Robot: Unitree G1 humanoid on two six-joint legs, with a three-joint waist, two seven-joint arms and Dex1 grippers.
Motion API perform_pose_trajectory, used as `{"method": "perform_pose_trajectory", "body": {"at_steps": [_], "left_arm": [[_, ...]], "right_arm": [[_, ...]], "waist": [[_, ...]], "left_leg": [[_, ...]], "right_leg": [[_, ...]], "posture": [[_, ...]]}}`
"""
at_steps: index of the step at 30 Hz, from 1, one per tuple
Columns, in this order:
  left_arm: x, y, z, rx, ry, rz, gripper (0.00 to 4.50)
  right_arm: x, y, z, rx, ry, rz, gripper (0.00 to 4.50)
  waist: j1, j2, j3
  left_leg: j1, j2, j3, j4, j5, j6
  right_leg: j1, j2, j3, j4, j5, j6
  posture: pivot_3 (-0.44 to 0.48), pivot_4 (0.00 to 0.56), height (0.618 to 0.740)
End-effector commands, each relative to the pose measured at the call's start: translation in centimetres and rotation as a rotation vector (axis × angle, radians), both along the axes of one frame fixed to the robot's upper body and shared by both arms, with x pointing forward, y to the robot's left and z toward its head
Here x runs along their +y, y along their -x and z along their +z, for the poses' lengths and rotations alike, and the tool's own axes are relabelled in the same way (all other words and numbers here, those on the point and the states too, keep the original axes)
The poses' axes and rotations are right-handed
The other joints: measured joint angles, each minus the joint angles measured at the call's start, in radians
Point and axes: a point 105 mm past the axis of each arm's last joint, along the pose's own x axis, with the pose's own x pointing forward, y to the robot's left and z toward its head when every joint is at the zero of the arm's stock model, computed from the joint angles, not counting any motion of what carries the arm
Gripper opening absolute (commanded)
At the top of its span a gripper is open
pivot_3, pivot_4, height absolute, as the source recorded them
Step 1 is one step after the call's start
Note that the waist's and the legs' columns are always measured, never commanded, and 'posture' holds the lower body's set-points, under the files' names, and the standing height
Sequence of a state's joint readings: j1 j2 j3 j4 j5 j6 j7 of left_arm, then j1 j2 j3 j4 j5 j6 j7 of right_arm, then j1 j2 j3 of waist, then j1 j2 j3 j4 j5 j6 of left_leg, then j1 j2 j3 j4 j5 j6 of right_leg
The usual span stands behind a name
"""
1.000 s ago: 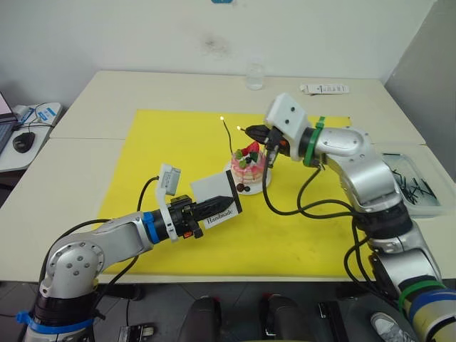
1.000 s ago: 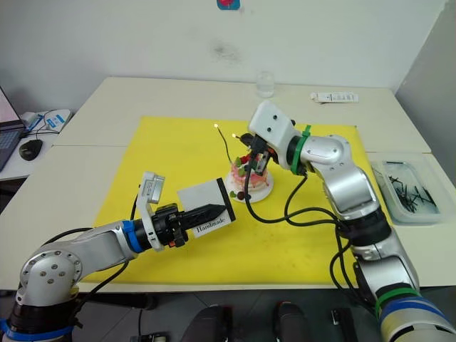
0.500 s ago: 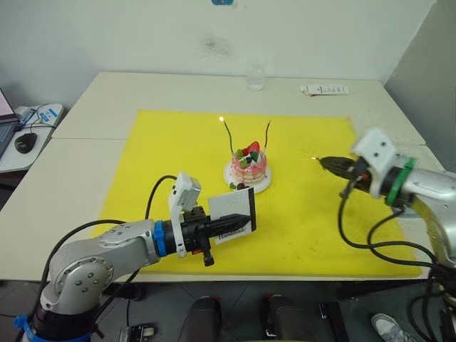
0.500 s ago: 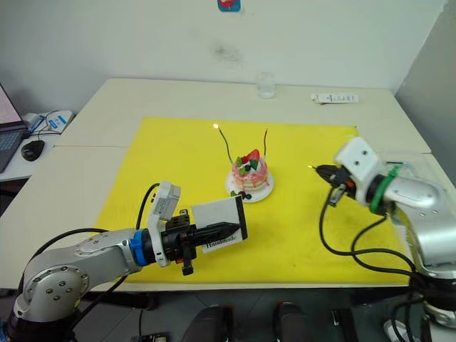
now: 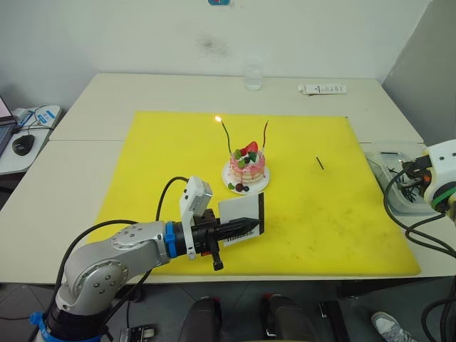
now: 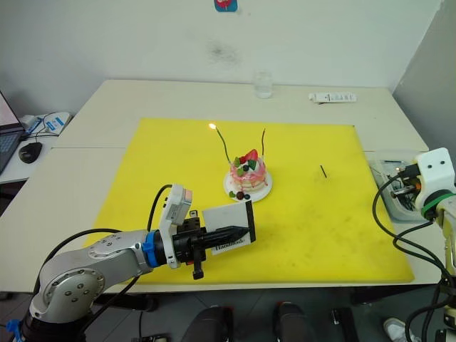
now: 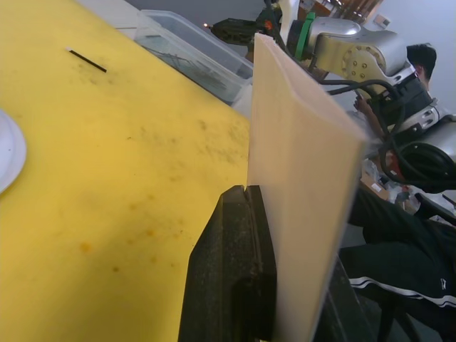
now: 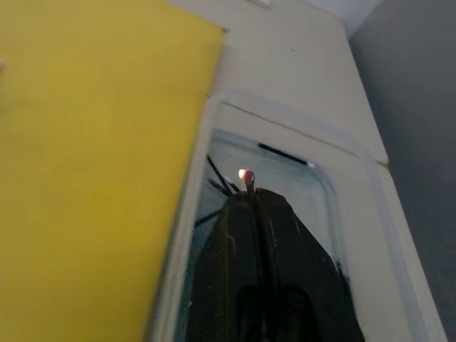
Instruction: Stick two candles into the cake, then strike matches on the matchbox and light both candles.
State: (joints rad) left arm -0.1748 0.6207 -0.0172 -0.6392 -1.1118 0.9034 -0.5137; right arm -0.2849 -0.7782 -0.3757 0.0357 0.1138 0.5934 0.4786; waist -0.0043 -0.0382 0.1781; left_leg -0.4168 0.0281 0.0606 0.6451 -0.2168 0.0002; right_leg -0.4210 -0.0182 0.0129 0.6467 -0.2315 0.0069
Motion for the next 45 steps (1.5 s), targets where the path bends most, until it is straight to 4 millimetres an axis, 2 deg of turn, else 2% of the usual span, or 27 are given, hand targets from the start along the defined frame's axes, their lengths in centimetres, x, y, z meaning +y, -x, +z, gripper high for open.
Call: {"method": "perform_pose_trajectory", "body": {"at_steps": [1, 5, 7, 9, 14, 17, 18, 19, 21, 24, 28, 37, 45], "left_arm": [[-0.6, 0.3, 0.8, -0.054, 0.019, -0.013, 0.0], [-0.6, 0.5, 0.7, -0.051, 0.023, -0.006, 0.0], [-0.6, 0.5, 0.7, -0.049, 0.022, -0.003, 0.0], [-0.5, 0.5, 0.7, -0.047, 0.02, 0.005, 0.0], [-0.4, 0.4, 0.8, -0.047, 0.022, 0.014, 0.0], [-0.3, 0.4, 0.8, -0.046, 0.023, 0.014, 0.0], [-0.4, 0.4, 0.7, -0.045, 0.022, 0.014, 0.0], [-0.4, 0.4, 0.7, -0.044, 0.022, 0.013, 0.0], [-0.4, 0.4, 0.7, -0.043, 0.022, 0.011, 0.0], [-0.4, 0.4, 0.7, -0.042, 0.02, 0.006, 0.0], [-0.4, 0.4, 0.8, -0.046, 0.016, 0.004, 0.0], [-0.2, 0.2, 0.9, -0.054, 0.005, 0.012, 0.0], [-0.2, 0.3, 1.0, -0.057, 0.001, 0.019, 0.0]], "right_arm": [[-1.7, 0.3, 1.3, -0.037, 0.02, -0.049, 0.01], [-1.9, 0.1, 0.9, -0.032, 0.006, -0.054, 0.01], [-2.0, 0.0, 1.0, -0.039, -0.016, -0.064, 0.43], [-2.5, 0.0, 1.0, -0.043, -0.018, -0.081, 0.97], [-2.9, -0.1, 1.1, -0.055, -0.003, -0.095, 2.84], [-2.3, -0.4, 1.8, -0.094, -0.003, -0.072, 3.89], [-1.4, -0.7, 2.4, -0.128, -0.007, -0.029, 4.28], [-0.5, -1.0, 2.8, -0.154, -0.012, 0.01, 4.47], [1.9, -1.6, 3.4, -0.201, -0.053, 0.115, 4.47], [5.7, -2.1, 2.5, -0.173, -0.158, 0.273, 4.47], [8.4, -3.2, 0.8, -0.121, -0.186, 0.325, 4.47], [10.6, -6.4, -2.1, -0.04, -0.248, 0.285, 4.47], [12.5, -8.0, -3.0, -0.036, -0.312, 0.303, 4.47]], "waist": [[0.0, 0.0, 0.0], [0.0, 0.0, 0.0], [0.0, 0.0, 0.0], [0.0, 0.0, 0.0], [0.0, 0.001, 0.0], [0.0, 0.001, 0.0], [-0.001, 0.001, 0.0], [-0.002, 0.001, -0.001], [-0.003, 0.001, -0.001], [-0.004, 0.001, -0.001], [-0.003, 0.001, -0.001], [-0.004, 0.001, -0.001], [-0.004, 0.001, -0.001]], "left_leg": [[0.0, 0.0, 0.0, 0.0, 0.0, 0.0], [0.0, 0.0, 0.0, 0.0, 0.0, 0.0], [0.0, 0.0, 0.0, 0.0, 0.0, 0.0], [0.0, 0.0, 0.0, 0.0, 0.0, 0.0], [0.0, 0.0, 0.0, 0.0, 0.0, 0.0], [0.0, 0.0, 0.0, 0.0, 0.0, 0.0], [0.0, 0.0, 0.0, 0.0, 0.0, 0.0], [0.0, 0.0, 0.0, 0.0, 0.0, 0.0], [0.0, 0.0, 0.0, 0.0, 0.0, 0.0], [0.001, 0.001, -0.001, 0.0, 0.0, 0.0], [0.0, 0.001, -0.001, 0.0, 0.0, 0.0], [0.0, 0.0, 0.0, 0.001, 0.0, 0.0], [0.0, 0.0, 0.0, 0.0, 0.0, 0.0]], "right_leg": [[0.0, 0.0, 0.0, 0.0, 0.0, 0.0], [0.0, 0.0, 0.0, 0.0, 0.002, 0.004], [0.0, 0.001, 0.0, 0.0, 0.003, 0.005], [0.0, 0.001, 0.0, 0.0, 0.003, 0.005], [0.0, 0.001, 0.0, 0.0, 0.002, 0.005], [0.0, 0.001, 0.0, 0.0, 0.003, 0.005], [0.0, 0.001, 0.0, 0.0, 0.003, 0.005], [0.0, 0.001, 0.0, 0.0, 0.003, 0.005], [0.0, 0.001, 0.001, 0.0, 0.003, 0.005], [0.0, 0.003, 0.0, 0.001, 0.004, 0.007], [0.0, 0.003, 0.0, 0.001, 0.004, 0.007], [0.0, 0.001, 0.001, 0.0, 0.004, 0.007], [0.0, 0.002, 0.001, 0.0, 0.004, 0.007]], "posture": [[0.0, 0.15, 0.74], [0.0, 0.15, 0.74], [0.0, 0.15, 0.74], [0.0, 0.15, 0.74], [0.0, 0.15, 0.74], [0.0, 0.15, 0.74], [0.0, 0.15, 0.74], [0.0, 0.15, 0.74], [0.0, 0.15, 0.74], [0.0, 0.15, 0.74], [0.0, 0.15, 0.74], [0.0, 0.15, 0.74], [0.0, 0.15, 0.74]]}}
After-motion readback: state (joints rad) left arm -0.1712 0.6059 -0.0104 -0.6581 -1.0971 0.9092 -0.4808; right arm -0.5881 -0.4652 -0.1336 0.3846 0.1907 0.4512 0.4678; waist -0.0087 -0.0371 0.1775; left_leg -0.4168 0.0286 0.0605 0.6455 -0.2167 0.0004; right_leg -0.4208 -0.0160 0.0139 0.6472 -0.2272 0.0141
